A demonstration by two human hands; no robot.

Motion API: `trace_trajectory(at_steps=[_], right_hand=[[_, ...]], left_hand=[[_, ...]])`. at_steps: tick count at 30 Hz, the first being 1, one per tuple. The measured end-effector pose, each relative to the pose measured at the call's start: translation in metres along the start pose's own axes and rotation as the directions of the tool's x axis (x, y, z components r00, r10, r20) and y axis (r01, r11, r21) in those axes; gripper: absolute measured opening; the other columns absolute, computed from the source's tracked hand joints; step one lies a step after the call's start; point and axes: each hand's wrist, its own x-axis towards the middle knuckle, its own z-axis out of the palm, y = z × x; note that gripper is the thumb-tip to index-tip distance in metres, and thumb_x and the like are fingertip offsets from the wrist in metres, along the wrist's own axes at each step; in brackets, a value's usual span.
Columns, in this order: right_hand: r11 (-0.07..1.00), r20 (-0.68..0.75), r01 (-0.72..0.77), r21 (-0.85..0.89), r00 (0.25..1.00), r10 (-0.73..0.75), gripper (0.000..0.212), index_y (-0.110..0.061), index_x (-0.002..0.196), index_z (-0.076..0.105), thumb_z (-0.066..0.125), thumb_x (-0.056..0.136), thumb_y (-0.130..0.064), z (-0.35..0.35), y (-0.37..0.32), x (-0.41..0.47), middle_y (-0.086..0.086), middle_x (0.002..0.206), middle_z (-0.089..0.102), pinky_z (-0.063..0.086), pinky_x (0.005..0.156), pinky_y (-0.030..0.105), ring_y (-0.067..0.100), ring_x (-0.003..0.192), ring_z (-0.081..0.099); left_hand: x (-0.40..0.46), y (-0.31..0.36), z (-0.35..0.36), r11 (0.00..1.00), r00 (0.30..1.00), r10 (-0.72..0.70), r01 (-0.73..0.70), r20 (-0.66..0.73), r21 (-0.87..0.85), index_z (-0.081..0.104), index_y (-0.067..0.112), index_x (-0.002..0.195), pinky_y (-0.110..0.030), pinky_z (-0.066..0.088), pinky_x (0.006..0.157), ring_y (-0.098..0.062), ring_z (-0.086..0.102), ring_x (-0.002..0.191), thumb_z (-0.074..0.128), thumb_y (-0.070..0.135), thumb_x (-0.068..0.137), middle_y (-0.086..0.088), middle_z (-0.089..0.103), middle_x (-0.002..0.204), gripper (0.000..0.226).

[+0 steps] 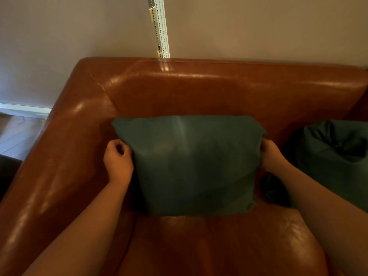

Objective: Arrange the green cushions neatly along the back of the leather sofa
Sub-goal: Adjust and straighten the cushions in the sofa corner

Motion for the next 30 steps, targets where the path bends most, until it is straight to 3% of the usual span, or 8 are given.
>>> trace_trajectory(at_steps=[4,10,15,17,19,22,25,30], right_hand=[[0.999,-0.051,0.033,0.008,0.998,-0.033,0.034,0.003,0.126,0.053,0.052,0.091,0.006,-0.009,-0.001,0.003,0.017,0.123,0.058,0.041,0.086,0.033,0.029,0.113,0.054],[0.989,-0.285,-0.004,0.148,0.957,0.047,0.012,-0.012,0.088,0.060,0.052,0.096,-0.014,-0.036,0.025,-0.012,0.009,0.084,0.059,0.042,0.067,0.036,0.022,0.072,0.053],[0.912,-0.256,-0.031,0.410,0.955,0.148,0.021,-0.023,0.078,0.064,0.054,0.095,-0.017,-0.027,0.030,-0.020,0.001,0.086,0.062,0.047,0.080,0.034,0.020,0.085,0.059],[0.893,-0.243,-0.025,0.448,0.959,0.148,0.015,-0.026,0.075,0.067,0.065,0.085,-0.037,-0.031,0.028,-0.019,0.002,0.090,0.064,0.048,0.086,0.037,0.023,0.093,0.060],[0.892,-0.268,0.000,0.453,0.954,0.136,0.030,-0.027,0.075,0.067,0.070,0.068,-0.056,-0.040,0.028,-0.017,0.001,0.092,0.063,0.048,0.092,0.040,0.023,0.097,0.059],[0.871,-0.275,0.036,0.491,0.954,0.116,0.023,-0.024,0.084,0.064,0.066,0.080,-0.046,-0.052,0.009,-0.016,-0.001,0.099,0.063,0.047,0.098,0.043,0.020,0.104,0.059],[0.874,-0.254,0.071,0.481,0.965,0.061,0.036,-0.032,0.096,0.064,0.064,0.070,-0.057,-0.060,-0.009,-0.006,-0.002,0.111,0.064,0.048,0.091,0.036,0.016,0.108,0.060],[0.959,-0.245,0.060,0.278,0.970,0.010,0.008,-0.029,0.096,0.063,0.064,0.089,-0.034,-0.064,-0.026,0.015,0.005,0.107,0.061,0.048,0.092,0.039,0.020,0.103,0.059]], left_hand=[[0.004,-0.003,-0.003,0.999,1.000,0.022,-0.022,0.009,0.023,0.057,-0.001,0.096,-0.019,0.028,0.066,-0.019,0.049,0.082,0.053,0.007,0.091,-0.008,0.053,0.085,0.011],[0.012,-0.011,-0.013,0.998,0.999,0.037,-0.038,0.030,0.048,0.060,-0.001,0.095,-0.022,0.031,0.070,-0.018,0.050,0.083,0.055,0.003,0.087,-0.008,0.057,0.087,0.010],[0.016,-0.016,-0.014,0.999,0.996,0.043,-0.044,0.081,0.010,0.059,0.006,0.090,-0.029,0.039,0.072,-0.021,0.053,0.080,0.057,0.003,0.085,-0.008,0.058,0.085,0.007],[0.016,-0.016,-0.017,0.999,0.992,0.039,-0.039,0.120,-0.003,0.058,0.011,0.088,-0.032,0.041,0.071,-0.022,0.053,0.078,0.057,0.005,0.085,-0.009,0.059,0.085,0.006],[0.018,-0.017,-0.019,0.999,0.987,0.034,-0.034,0.160,-0.008,0.059,0.011,0.088,-0.034,0.042,0.071,-0.022,0.054,0.078,0.056,0.010,0.087,-0.009,0.060,0.084,0.003],[0.025,-0.007,-0.022,0.987,0.987,-0.020,0.045,0.159,-0.152,0.062,0.016,0.089,-0.038,0.048,0.076,-0.021,0.061,0.081,0.051,0.023,0.088,-0.006,0.063,0.086,0.014],[0.039,0.016,-0.024,0.903,0.984,-0.112,0.160,0.142,-0.400,0.064,0.016,0.101,-0.027,0.051,0.071,-0.008,0.062,0.082,0.051,0.030,0.095,0.001,0.065,0.089,0.020],[0.066,0.027,-0.022,0.966,0.991,-0.087,0.110,0.103,-0.236,0.070,0.021,0.096,-0.039,0.054,0.083,-0.020,0.066,0.093,0.062,0.037,0.085,-0.005,0.070,0.099,0.021]])
